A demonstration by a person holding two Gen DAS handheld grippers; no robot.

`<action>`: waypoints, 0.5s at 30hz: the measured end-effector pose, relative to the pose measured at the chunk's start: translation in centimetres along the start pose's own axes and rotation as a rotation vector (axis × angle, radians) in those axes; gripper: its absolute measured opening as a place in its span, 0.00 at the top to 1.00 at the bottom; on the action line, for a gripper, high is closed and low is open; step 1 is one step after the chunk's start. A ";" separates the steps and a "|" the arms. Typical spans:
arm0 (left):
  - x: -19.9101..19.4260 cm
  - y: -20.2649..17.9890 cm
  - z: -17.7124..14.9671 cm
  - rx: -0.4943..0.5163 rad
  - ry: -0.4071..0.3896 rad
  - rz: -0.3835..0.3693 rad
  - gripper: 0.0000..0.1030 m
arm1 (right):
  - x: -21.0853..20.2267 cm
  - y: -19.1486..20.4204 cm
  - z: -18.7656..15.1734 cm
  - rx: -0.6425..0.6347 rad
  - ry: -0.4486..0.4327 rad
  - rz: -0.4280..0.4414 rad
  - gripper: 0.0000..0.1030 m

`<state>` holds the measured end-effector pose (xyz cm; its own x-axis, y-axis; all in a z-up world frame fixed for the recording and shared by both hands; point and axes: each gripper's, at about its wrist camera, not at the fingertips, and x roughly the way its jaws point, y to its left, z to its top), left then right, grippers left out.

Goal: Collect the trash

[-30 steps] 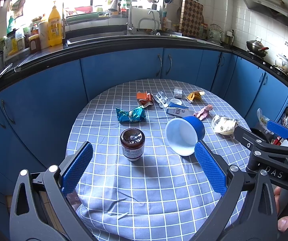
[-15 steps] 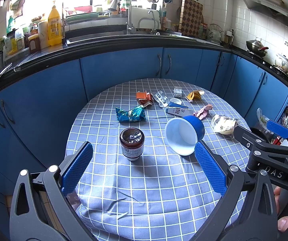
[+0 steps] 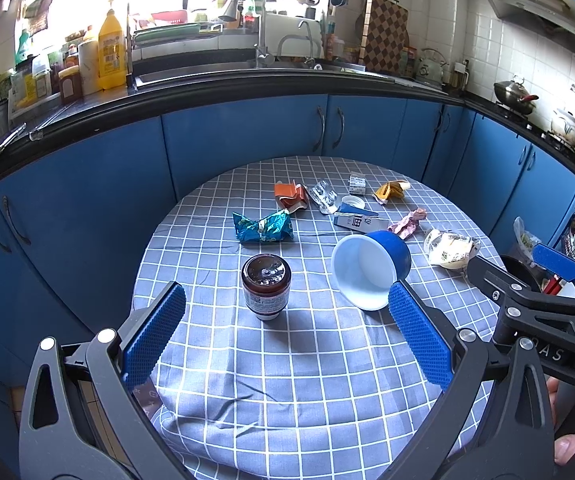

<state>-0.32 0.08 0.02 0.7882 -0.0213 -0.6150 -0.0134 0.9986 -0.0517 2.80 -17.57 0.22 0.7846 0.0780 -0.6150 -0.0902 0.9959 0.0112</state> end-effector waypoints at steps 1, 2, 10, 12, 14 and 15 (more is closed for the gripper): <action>0.0 0.1 0.1 -0.001 0.000 -0.002 0.03 | 0.0 -0.1 0.1 0.000 0.000 0.000 0.06; 0.0 0.1 0.1 -0.001 0.000 -0.002 0.03 | 0.0 0.0 0.0 -0.001 0.000 -0.001 0.06; 0.0 0.2 0.0 -0.002 0.000 -0.002 0.03 | 0.0 -0.1 0.0 -0.001 0.001 0.000 0.06; 0.0 0.2 0.0 -0.002 0.000 -0.002 0.03 | 0.1 0.0 -0.1 -0.002 0.001 0.000 0.06; 0.0 0.2 0.0 -0.003 0.001 -0.003 0.03 | 0.1 -0.1 0.0 -0.001 0.001 0.000 0.06; 0.0 0.2 0.0 -0.002 0.001 -0.001 0.03 | 0.1 -0.1 0.1 -0.001 0.001 0.000 0.06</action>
<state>-0.28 0.23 0.03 0.7877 -0.0225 -0.6156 -0.0137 0.9984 -0.0541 2.93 -17.64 0.19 0.7842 0.0781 -0.6156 -0.0909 0.9958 0.0105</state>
